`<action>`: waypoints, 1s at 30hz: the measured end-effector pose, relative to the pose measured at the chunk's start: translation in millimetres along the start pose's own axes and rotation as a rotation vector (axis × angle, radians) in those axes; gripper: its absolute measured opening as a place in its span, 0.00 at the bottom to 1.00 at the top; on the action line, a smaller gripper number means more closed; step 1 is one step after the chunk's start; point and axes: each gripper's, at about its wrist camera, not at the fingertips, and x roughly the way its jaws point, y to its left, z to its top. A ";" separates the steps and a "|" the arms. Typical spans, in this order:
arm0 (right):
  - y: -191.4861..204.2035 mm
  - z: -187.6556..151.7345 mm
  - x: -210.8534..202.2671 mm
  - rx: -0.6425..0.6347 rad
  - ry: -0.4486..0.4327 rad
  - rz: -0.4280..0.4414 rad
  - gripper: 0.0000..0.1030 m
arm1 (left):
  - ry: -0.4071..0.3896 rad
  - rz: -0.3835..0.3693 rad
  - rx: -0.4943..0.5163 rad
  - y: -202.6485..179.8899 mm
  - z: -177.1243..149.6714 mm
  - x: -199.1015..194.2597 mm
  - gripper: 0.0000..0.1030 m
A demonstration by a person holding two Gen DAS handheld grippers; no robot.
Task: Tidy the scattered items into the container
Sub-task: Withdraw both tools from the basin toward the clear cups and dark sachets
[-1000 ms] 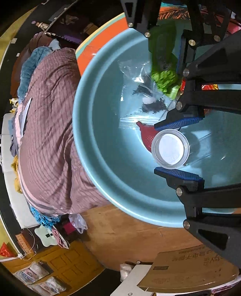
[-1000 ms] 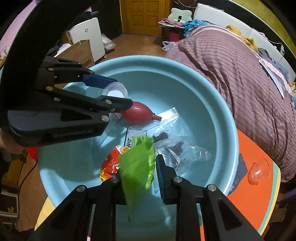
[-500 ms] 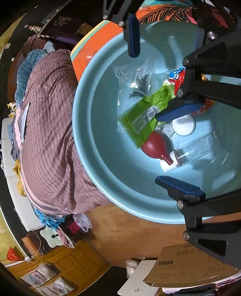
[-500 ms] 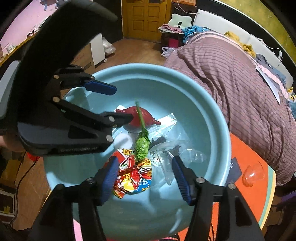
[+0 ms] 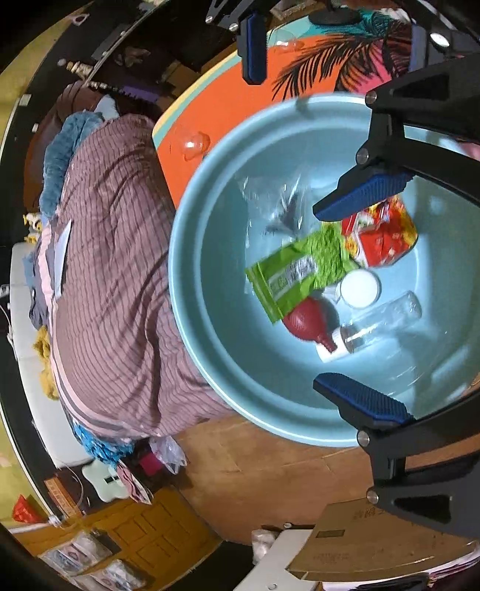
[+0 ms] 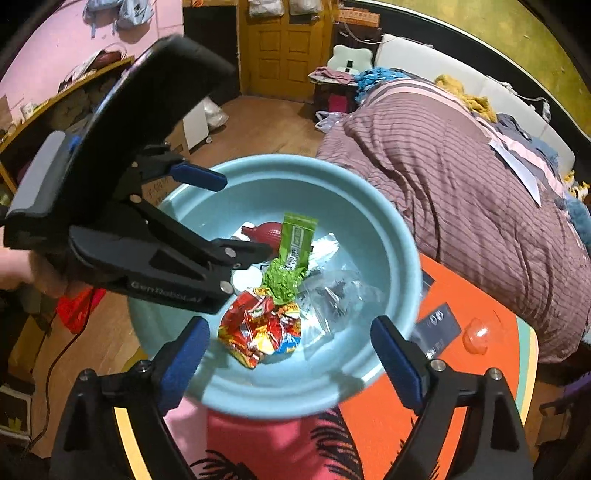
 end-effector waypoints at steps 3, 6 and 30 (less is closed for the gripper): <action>-8.3 -10.1 -17.4 0.028 -0.015 0.000 0.92 | -0.015 -0.005 0.042 -15.5 3.8 -10.7 0.87; -18.5 -27.0 -35.4 0.051 -0.023 -0.016 0.95 | -0.032 -0.017 0.076 -34.9 9.1 -20.0 0.89; -94.5 -156.3 -106.8 0.222 0.028 -0.167 0.95 | -0.074 -0.086 0.259 -198.6 69.7 -26.0 0.90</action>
